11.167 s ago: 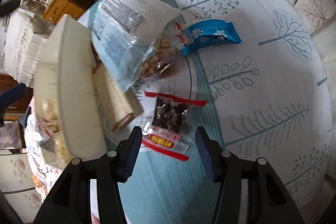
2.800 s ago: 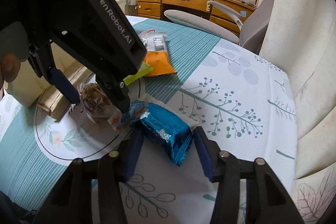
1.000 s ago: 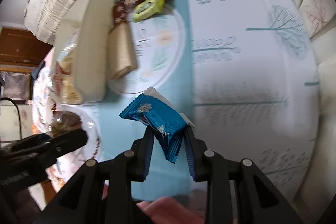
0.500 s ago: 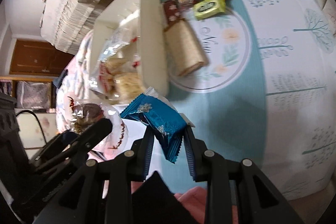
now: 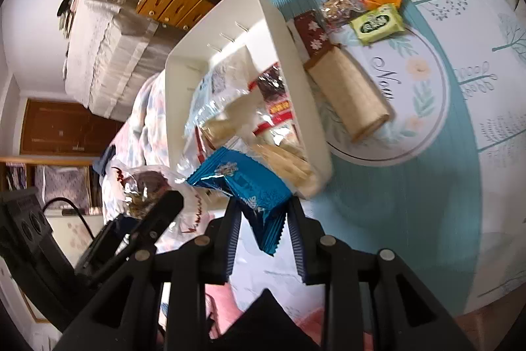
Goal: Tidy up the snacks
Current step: 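Carry both snacks over the white tray and release them inside, then move both tools back toward the orange bar and green pastry pack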
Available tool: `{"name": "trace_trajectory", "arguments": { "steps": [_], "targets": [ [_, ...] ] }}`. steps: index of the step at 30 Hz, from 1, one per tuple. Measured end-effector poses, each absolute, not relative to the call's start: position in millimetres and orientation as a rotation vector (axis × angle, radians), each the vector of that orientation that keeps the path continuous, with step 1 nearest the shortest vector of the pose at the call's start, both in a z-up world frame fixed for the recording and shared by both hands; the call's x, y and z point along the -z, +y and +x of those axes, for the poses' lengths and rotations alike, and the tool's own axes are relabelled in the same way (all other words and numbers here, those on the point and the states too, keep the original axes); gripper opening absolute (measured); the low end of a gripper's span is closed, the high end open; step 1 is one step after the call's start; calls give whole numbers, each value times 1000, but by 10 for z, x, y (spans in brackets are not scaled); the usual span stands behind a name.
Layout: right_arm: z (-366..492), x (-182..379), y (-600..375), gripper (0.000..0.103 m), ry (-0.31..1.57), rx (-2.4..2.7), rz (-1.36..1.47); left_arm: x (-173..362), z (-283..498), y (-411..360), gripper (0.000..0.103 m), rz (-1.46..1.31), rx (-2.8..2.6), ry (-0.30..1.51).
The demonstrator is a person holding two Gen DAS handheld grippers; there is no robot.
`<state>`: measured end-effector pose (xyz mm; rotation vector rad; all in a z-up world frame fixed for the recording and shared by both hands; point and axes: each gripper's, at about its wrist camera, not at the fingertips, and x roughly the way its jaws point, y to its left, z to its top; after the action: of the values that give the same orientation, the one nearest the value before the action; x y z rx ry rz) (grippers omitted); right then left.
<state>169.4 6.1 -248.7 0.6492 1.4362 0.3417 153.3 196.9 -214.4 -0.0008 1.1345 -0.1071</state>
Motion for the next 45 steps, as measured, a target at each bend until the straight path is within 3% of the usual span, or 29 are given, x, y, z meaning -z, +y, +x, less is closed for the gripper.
{"name": "trace_trajectory", "arguments": {
  "steps": [11, 13, 15, 21, 23, 25, 45],
  "targets": [
    [1904, 2605, 429, 33, 1381, -293, 703, 2276, 1742, 2357, 51, 48, 187, 1078],
    [1921, 2611, 469, 36, 1376, -298, 705, 2265, 1764, 2405, 58, 40, 193, 1074],
    [1928, 2610, 484, 41, 1371, -297, 705, 2261, 1788, 2455, 74, 24, 188, 1080],
    [1904, 2544, 445, 43, 1370, -271, 679, 2277, 1792, 2539, 79, -48, 204, 1131],
    [1881, 2506, 404, 52, 1371, -262, 658, 2272, 1768, 2533, 81, -52, 203, 1134],
    [1864, 2461, 343, 59, 1365, -249, 640, 2272, 1736, 2526, 82, -57, 191, 1133],
    [2037, 2204, -642, 65, 1349, -314, 302, 2213, 1209, 1667, 83, -335, 57, 1168]
  ]
}}
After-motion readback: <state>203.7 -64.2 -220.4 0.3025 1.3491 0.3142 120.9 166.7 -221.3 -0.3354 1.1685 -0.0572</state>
